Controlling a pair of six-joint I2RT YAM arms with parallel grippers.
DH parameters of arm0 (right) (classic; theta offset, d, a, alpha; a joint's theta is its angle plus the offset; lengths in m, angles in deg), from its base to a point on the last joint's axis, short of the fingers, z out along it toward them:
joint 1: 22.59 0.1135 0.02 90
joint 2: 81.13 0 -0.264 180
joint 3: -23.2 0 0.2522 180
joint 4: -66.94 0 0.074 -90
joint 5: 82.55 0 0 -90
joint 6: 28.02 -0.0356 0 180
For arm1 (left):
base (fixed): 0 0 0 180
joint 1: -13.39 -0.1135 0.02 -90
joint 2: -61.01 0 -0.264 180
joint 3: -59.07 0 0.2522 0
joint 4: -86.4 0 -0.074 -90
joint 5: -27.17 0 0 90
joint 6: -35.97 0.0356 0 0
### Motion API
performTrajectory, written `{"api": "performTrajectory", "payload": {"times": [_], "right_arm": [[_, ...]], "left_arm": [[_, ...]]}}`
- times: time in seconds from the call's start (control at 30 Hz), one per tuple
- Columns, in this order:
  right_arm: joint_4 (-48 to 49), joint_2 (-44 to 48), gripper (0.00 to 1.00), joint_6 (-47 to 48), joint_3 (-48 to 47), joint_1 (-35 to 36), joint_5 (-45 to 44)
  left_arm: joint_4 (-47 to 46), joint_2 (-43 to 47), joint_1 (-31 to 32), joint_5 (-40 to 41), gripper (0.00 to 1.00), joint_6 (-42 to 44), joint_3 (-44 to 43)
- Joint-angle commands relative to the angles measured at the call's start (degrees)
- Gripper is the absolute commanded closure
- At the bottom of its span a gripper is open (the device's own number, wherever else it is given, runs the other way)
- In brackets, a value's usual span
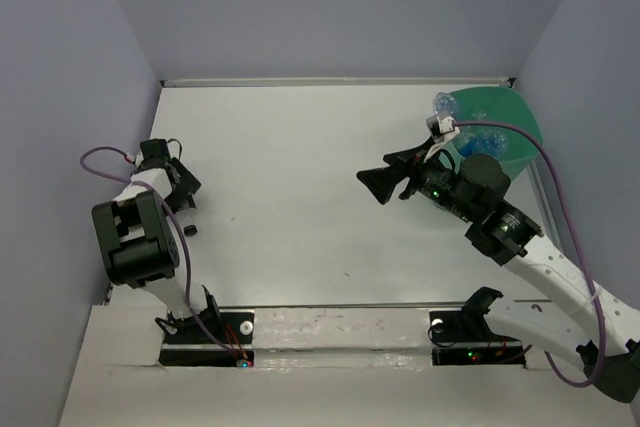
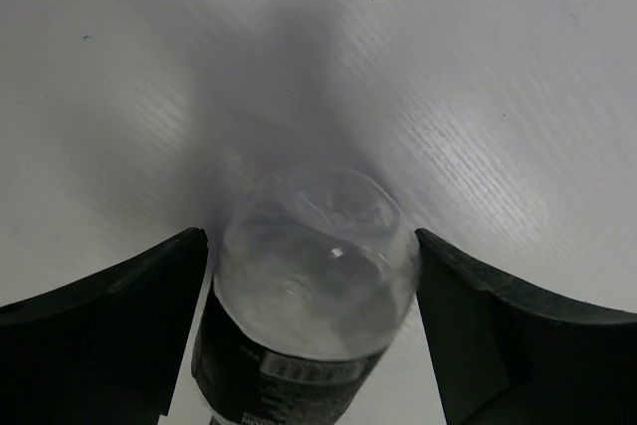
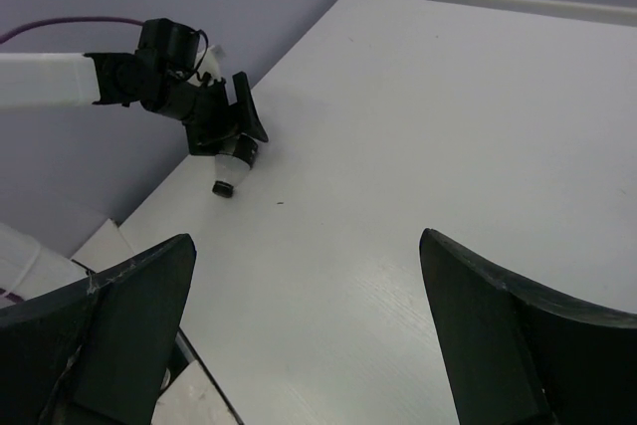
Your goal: Put the plastic bottles in the bin
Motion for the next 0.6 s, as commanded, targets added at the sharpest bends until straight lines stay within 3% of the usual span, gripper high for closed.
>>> {"api": "performTrajectory", "payload": {"times": [0.0, 0.1, 0.17, 0.4, 0.57], "right_arm": [[0.7, 0.7, 0.0, 0.8, 0.1, 0.4, 0.2], [0.8, -0.4, 0.0, 0.8, 0.2, 0.4, -0.1], [1.0, -1.4, 0.0, 0.8, 0.2, 0.4, -0.4], [1.3, -6.5, 0.0, -1.5, -0.4, 0.4, -0.2], [7.4, -12.3, 0.0, -4.6, 0.7, 0.4, 8.2]], "left_arm": [[-1.2, -0.4, -0.5, -4.5, 0.18, 0.2, -2.1], [-3.4, 4.4, 0.2, -7.4, 0.33, 0.6, -0.5], [-4.2, 6.9, 1.8, -10.2, 0.38, 0.9, 0.3], [-7.7, 14.4, 16.9, -19.1, 0.38, 2.8, 0.3], [-15.8, 16.7, 25.8, -32.8, 0.38, -5.3, 0.8]]}}
